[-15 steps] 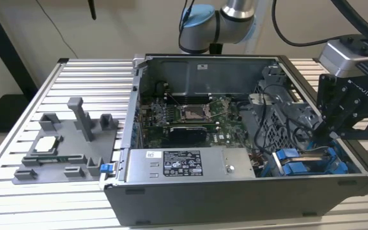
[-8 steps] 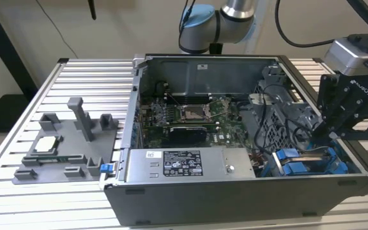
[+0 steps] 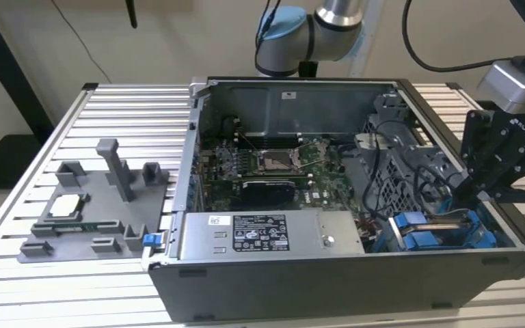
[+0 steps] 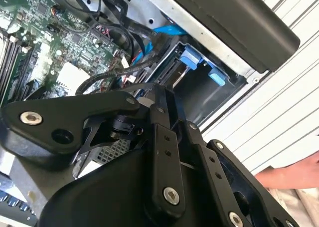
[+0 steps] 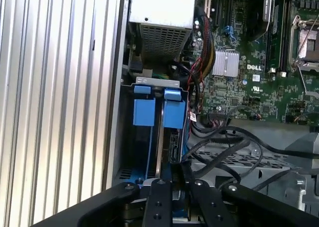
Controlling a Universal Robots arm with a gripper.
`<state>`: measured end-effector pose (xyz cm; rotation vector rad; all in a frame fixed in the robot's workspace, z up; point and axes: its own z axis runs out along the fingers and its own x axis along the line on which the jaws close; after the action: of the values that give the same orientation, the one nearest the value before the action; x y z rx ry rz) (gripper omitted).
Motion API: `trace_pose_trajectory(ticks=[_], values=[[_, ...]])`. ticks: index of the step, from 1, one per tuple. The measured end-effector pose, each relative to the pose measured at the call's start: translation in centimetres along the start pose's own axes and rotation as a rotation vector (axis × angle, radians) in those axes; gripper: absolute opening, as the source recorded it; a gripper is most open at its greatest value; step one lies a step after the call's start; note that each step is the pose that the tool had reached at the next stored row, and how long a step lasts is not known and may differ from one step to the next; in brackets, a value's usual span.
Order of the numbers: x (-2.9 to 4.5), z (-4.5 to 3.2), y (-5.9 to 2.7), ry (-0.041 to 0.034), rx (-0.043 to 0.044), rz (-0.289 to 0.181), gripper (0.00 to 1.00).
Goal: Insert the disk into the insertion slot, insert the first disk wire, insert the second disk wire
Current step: 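Insert the first disk wire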
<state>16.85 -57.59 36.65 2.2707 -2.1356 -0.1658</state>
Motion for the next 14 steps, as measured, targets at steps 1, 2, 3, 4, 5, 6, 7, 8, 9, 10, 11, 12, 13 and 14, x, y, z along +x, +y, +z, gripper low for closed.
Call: trace_pose_trajectory(ticks=[1, 2, 3, 4, 5, 6, 7, 8, 9, 10, 11, 12, 13, 14], values=[[0.01, 0.12, -0.04, -0.0022, 0.0001, 0.000, 0.00], [0.02, 0.25, -0.07, -0.0050, 0.0003, 0.000, 0.00], [0.03, 0.37, -0.10, -0.0081, 0.0005, -0.001, 0.00], [0.04, 0.50, -0.14, -0.0111, 0.0007, -0.001, 0.00], [0.05, 0.62, -0.15, -0.0136, 0.0008, -0.001, 0.00], [0.06, 0.72, -0.17, -0.0148, 0.0014, -0.001, 0.00], [0.06, 0.79, -0.18, -0.0153, 0.0028, -0.002, 0.00], [0.06, 0.85, -0.19, -0.0156, 0.0045, -0.002, 0.00], [0.06, 0.89, -0.19, -0.0156, 0.0061, -0.002, 0.00], [0.07, 0.95, -0.19, -0.0158, 0.0076, -0.002, 0.00], [0.08, 1.00, -0.20, -0.0162, 0.0097, -0.002, 0.00], [0.08, 1.04, -0.21, -0.0164, 0.0113, -0.002, 0.00], [0.09, 1.10, -0.23, -0.0167, 0.0128, -0.002, 0.00], [0.10, 1.16, -0.24, -0.0168, 0.0138, -0.002, 0.00]])
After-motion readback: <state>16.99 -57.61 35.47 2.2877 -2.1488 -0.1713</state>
